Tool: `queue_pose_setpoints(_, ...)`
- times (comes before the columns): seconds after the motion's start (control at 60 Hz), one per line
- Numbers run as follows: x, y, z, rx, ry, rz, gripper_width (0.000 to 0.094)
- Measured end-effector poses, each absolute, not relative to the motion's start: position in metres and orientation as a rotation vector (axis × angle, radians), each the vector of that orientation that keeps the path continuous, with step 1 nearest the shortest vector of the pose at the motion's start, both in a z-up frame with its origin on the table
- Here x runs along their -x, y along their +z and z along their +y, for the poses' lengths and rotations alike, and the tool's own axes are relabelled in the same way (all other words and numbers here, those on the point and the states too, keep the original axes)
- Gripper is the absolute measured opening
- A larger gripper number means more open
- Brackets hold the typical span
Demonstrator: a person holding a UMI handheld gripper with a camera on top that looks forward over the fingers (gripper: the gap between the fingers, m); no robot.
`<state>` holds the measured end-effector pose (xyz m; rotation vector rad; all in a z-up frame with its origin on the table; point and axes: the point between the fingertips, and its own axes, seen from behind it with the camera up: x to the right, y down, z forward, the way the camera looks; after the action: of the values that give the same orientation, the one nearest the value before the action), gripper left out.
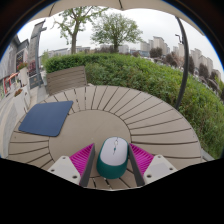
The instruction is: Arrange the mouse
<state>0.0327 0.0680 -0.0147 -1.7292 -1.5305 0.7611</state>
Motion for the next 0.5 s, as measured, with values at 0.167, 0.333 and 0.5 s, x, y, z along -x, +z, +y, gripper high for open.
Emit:
queue_pose_setpoints(0.167, -0.027, -0.009, 0.071, 1.804, 0.731, -1.523, 0.0426)
queue_pose_setpoints(0.333, 0.013, 0.053, 0.047, 1.793, 0.800, -1.496, 0.0426)
queue_pose_setpoints(0.5, 0.069, 0.119, -0.028, 1.748, 0.941, -1.493, 0.0426)
